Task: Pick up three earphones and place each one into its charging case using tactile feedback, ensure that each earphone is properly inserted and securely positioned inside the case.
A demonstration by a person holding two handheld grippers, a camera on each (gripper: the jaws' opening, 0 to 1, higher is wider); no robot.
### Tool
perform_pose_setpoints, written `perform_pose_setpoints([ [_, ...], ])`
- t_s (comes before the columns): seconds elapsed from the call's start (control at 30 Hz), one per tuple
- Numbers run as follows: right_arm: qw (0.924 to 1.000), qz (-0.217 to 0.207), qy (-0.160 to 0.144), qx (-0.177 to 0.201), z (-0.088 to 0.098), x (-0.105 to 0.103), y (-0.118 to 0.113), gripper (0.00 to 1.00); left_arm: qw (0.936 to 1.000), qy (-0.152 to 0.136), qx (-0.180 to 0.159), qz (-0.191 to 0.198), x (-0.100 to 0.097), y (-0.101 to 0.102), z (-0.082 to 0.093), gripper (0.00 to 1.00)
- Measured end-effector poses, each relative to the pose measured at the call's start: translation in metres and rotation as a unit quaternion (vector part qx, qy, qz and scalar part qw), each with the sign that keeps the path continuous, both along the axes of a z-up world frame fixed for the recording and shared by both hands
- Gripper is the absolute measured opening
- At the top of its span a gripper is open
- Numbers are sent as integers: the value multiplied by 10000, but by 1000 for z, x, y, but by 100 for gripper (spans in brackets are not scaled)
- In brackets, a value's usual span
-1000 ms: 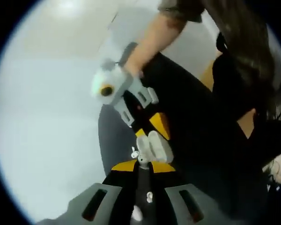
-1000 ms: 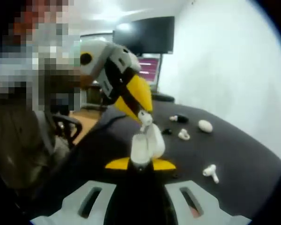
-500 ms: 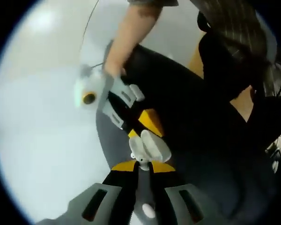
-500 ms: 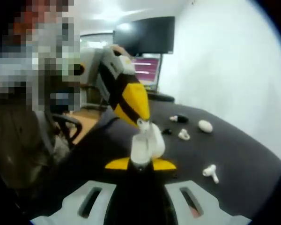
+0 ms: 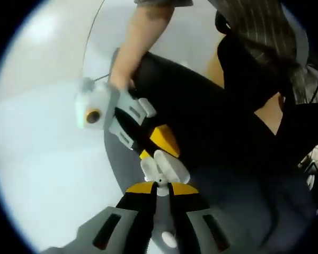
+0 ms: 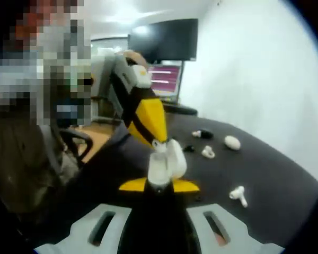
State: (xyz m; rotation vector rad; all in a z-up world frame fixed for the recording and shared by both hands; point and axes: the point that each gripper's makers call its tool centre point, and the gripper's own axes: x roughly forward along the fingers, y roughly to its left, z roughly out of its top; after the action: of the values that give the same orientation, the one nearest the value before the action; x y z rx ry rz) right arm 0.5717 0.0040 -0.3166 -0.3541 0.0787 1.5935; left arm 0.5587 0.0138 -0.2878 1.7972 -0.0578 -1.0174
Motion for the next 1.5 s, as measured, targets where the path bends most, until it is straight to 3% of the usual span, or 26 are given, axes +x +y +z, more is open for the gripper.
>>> perform_pose_setpoints([
  [0.47,10000,1,-3,-4,0,-1,1,17,9999,79,44,64,1,3,-2,12],
  [0.63,10000,0,6,-3,0,0,1,17,9998,68,-148,79,1,3,9,12],
  [0.73,10000,0,8,-2,0,0,1,17,9978,277,-545,252,0,6,16,12],
  [0.9,10000,-4,7,-2,0,0,1,17,9830,931,-1263,958,6,30,16,16],
  [1.0,10000,-3,8,0,0,0,1,17,9634,1545,-1550,1549,11,57,-4,19],
  [1.07,10000,-3,13,1,0,0,1,17,9527,1877,-1714,1669,11,65,-16,20],
  [1.13,10000,-5,24,2,1,0,1,17,9486,1887,-1932,1649,13,67,-18,19],
  [1.17,10000,-6,27,2,1,0,1,17,9371,2068,-2247,1691,11,63,-18,18],
  [1.2,10000,-7,32,3,1,0,1,17,9194,2397,-2623,1686,7,57,-17,17],
  [1.23,10000,-10,40,3,1,0,1,17,8925,2791,-3124,1671,2,48,-14,18],
  [1.33,10000,-9,47,4,1,0,1,17,8346,3507,-3874,1744,1,40,-16,20],
  [1.43,10000,-9,56,6,1,0,0,17,7943,3896,-4281,1846,9,37,-21,20],
  [1.5,10000,-7,46,6,1,0,0,17,7753,4014,-4525,1817,14,34,-18,20],
])
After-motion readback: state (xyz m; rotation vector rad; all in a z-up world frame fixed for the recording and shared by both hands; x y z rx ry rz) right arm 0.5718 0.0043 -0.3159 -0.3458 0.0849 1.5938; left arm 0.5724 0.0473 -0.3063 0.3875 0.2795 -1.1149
